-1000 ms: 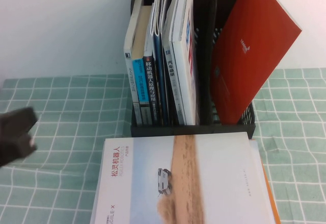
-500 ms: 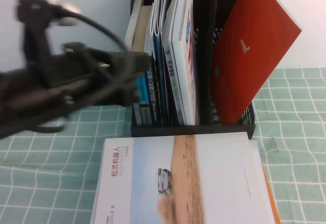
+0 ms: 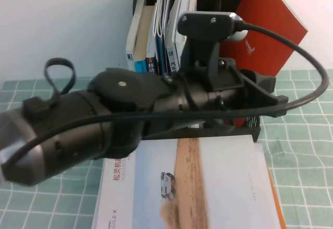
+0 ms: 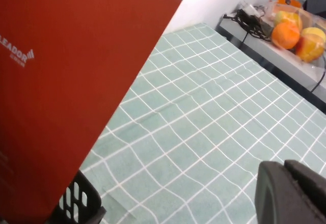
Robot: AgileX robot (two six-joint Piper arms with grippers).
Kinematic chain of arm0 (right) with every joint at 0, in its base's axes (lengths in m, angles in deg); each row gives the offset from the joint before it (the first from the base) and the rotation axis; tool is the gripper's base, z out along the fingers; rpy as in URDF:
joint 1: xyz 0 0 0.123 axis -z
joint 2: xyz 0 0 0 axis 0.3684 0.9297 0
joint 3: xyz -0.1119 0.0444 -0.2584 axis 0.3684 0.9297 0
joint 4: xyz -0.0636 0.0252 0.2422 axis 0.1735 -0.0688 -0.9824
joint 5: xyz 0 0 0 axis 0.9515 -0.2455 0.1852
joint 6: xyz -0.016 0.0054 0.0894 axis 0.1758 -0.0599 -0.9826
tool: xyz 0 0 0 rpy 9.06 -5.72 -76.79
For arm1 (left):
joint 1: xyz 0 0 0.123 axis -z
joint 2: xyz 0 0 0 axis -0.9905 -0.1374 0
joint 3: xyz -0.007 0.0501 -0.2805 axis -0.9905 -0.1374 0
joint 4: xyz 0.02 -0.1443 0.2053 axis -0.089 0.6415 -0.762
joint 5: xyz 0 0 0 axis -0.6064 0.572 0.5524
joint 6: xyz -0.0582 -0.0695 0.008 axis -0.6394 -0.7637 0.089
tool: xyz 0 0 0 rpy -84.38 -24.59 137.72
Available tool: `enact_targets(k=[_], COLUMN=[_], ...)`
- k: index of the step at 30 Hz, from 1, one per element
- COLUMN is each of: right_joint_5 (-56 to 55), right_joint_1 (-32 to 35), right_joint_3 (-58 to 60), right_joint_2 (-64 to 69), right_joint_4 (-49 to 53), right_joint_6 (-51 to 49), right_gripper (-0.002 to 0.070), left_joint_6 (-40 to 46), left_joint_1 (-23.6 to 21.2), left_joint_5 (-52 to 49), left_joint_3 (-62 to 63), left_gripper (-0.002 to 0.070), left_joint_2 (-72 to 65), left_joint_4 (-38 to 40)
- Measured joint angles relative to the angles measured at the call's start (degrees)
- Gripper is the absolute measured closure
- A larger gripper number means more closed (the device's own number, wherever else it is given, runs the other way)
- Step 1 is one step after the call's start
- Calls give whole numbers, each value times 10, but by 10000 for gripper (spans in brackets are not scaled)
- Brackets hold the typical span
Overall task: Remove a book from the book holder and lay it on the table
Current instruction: Hold the bookshelf
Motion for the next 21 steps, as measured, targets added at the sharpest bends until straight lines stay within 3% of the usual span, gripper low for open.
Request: enact_targets(k=[3,6,13,21], right_joint_5=[-62,-133,-365,-492], right_joint_1=[0,1,-16,-128], right_joint_3=[-6,-9,-11,-12], right_joint_2=[0,-1,-9,-9], right_joint_4=[172,250,120,112], right_joint_6=[-140,-214,-189,-179], right_gripper=[678,678,678,678], left_joint_6=[-24,-34,-25,-17], left_joint_1=[2,2,2,2], left_joint_5=[1,20,113,127], left_joint_3=[16,25,26,26], left_gripper=[678,677,678,678], left_joint_2=[-29,-47,-67,-78], left_joint_4=[-8,-16,-18,-16])
